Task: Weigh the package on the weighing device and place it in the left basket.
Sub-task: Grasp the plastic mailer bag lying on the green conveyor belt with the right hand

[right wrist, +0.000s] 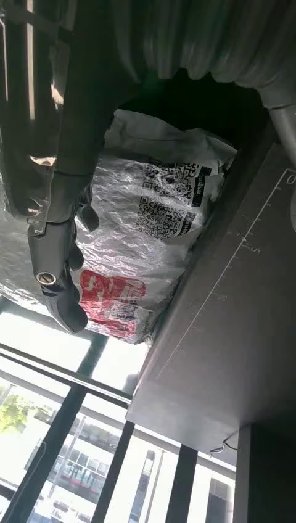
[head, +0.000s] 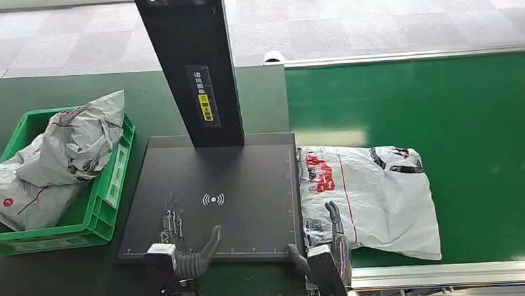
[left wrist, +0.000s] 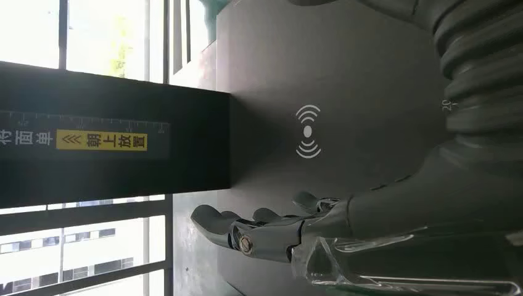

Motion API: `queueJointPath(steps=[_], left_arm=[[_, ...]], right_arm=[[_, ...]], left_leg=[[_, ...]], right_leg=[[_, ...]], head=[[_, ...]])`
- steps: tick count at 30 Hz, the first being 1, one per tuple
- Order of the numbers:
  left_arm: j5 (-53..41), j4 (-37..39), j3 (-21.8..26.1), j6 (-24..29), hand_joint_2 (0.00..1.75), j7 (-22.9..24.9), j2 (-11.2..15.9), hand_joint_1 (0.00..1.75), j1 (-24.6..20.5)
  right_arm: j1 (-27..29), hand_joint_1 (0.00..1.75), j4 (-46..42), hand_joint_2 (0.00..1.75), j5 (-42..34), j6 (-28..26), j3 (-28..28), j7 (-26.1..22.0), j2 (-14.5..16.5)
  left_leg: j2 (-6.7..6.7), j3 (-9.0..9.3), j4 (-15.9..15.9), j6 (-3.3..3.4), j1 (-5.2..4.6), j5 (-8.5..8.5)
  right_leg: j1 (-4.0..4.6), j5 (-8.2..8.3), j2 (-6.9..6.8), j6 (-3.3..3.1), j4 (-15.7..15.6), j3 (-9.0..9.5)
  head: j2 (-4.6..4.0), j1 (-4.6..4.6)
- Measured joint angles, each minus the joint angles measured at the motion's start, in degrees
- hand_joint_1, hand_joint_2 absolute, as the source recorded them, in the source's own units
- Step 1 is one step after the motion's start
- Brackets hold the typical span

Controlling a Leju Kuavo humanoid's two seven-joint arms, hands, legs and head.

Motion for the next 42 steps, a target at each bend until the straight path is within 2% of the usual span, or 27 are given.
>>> queueJointPath(steps=[6,9,13,16,19,22,26,31,42], left_arm=[[-6.95,-2.11,0.90,0.32,1.75,-0.08,-1.19,0.00,1.53],[-7.02,-2.77,1.27,0.44,1.75,-0.09,-1.81,0.00,2.11],[-6.83,-3.27,1.75,0.46,1.75,-0.11,-2.19,0.00,2.57],[-6.00,-3.46,1.16,0.46,1.75,-0.11,-1.98,0.00,2.57],[-4.35,-3.44,-0.46,0.46,1.75,-0.11,-1.31,0.00,2.10],[-3.25,-3.43,-1.98,0.46,1.75,-0.11,-0.63,0.00,1.56],[-2.71,-3.43,-3.34,0.46,1.75,-0.12,-0.15,0.00,0.87],[-2.68,-3.43,-4.05,0.46,1.75,-0.11,0.06,0.00,0.48],[-2.68,-3.43,-4.24,0.46,1.75,-0.11,0.14,0.00,0.31]], right_arm=[[-0.10,0.00,0.56,1.75,2.55,0.00,-1.87,2.10,-0.44],[-1.09,0.00,1.53,1.75,9.90,-0.05,-6.26,6.43,-1.19],[-3.67,0.00,2.48,1.75,21.75,1.24,-15.45,17.78,-4.86],[-6.82,0.00,3.89,1.75,28.87,8.85,-21.57,30.09,-9.98],[-11.04,0.00,8.19,1.75,33.38,16.73,-27.49,36.38,-15.04],[-15.00,0.00,13.42,1.75,35.79,19.68,-31.97,37.73,-18.45],[-19.68,0.00,20.18,1.75,39.30,22.15,-34.67,39.71,-20.47],[-24.02,0.00,25.64,1.75,42.09,25.82,-35.46,42.98,-20.81],[-26.76,0.00,29.68,1.75,42.36,26.69,-35.70,43.58,-20.82]], left_leg=[[0.00,0.00,0.00,0.00,-0.01,0.00],[0.00,0.02,0.01,0.01,-0.03,-0.01],[-0.08,0.04,0.03,0.07,-0.09,0.03],[-0.05,0.07,0.05,0.12,-0.22,0.03],[-0.08,0.07,0.07,0.18,-0.30,0.06],[-0.07,0.07,0.07,0.21,-0.31,0.06],[-0.03,0.10,0.07,0.21,-0.30,0.06],[-0.01,0.24,0.07,0.22,-0.29,0.06],[-0.06,0.38,0.22,0.35,-0.31,0.02]], right_leg=[[-0.02,0.00,0.00,0.00,0.00,0.00],[-0.03,0.01,0.00,0.01,-0.01,0.01],[-0.10,0.03,-0.08,0.04,-0.02,0.09],[-0.22,0.10,-0.08,0.14,-0.03,0.09],[-0.31,0.12,-0.10,0.19,-0.03,0.09],[-0.32,0.13,-0.09,0.21,-0.03,0.10],[-0.30,0.13,-0.06,0.22,-0.03,0.10],[-0.27,0.11,-0.06,0.23,-0.03,0.23],[-0.30,0.13,-0.07,0.38,-0.05,0.53]], head=[[0.00,0.00],[0.00,-0.02],[0.00,-0.02],[0.00,-0.03],[0.00,-0.03],[0.00,-0.04],[0.00,-0.06],[0.00,-0.05],[0.00,-0.04]])
